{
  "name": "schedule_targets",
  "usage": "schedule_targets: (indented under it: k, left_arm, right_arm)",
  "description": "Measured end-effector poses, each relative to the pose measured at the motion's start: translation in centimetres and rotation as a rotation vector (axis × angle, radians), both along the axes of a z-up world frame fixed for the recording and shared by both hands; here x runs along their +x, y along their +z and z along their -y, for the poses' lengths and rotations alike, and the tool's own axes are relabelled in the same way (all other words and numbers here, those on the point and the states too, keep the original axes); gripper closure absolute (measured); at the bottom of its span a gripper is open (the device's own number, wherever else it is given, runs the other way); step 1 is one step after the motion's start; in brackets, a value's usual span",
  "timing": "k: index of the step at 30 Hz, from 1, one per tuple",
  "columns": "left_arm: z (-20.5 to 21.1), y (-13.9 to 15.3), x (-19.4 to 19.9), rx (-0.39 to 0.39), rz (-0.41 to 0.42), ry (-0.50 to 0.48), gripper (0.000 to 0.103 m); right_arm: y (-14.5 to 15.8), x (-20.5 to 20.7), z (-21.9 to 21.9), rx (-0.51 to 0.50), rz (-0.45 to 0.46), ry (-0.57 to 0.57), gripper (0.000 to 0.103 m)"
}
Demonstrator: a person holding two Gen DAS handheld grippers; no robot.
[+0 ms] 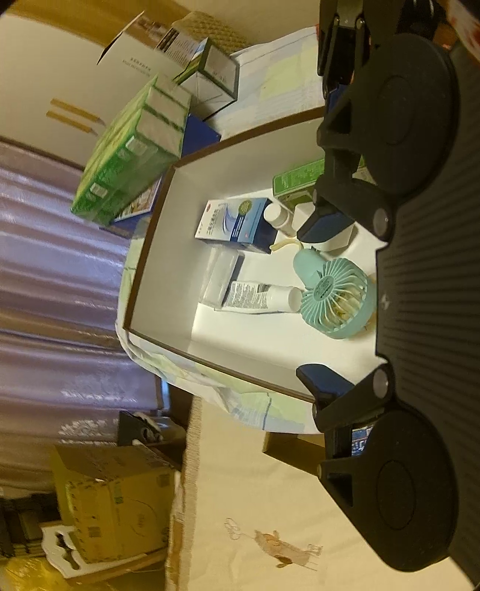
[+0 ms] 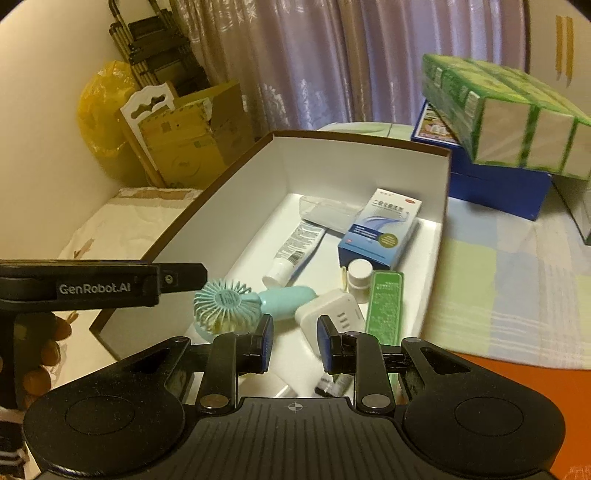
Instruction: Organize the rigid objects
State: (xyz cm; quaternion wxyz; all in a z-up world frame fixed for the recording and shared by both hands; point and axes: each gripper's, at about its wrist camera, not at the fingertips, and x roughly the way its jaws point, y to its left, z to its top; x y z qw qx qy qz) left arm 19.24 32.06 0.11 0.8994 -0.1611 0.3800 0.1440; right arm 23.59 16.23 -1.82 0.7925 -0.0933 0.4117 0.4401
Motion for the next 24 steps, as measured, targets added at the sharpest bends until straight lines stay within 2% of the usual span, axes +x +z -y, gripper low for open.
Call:
schedule_targets:
  k: [2,4,6,9,14,18,24]
  left_arm:
    - [0.4,0.3,-0.6,0.012,0.016,-0.021,0.033]
    - [0.9,0.7,-1.0,0.02,0.031,-0.043,0.032]
    - [1.4,1.0,-1.4,0.026,0.046,-0.07,0.031]
    - [2.4,1.6,-2.1,0.046,0.066,-0.11,0.028]
    - [4.5,2.6,-3.6,0.092,0.1,-0.173,0.028]
    - [6.1,3.5,-5.2,0.098,0.136,-0.193,0.027]
    - [9.0,3.9,-7.2,0.098,0.122,-0.2,0.027]
  right_arm:
    - [0.3,-0.5,0.8,0.006,0.006,-0.014,0.077]
    - [0.5,-1.2,1.6,0.017,0.013,-0.027,0.071]
    - [0.9,-1.8,2.5,0.035,0.024,-0.044,0.055]
    - [1.5,-2.8,3.8,0.058,0.045,-0.073,0.042]
    - [2.4,-3.9,5.6,0.069,0.066,-0.104,0.038]
    - [3.0,-4.9,7.0,0.073,0.086,-0.108,0.038]
    - [3.7,-5.9,10.0,0.086,0.097,-0.114,0.037]
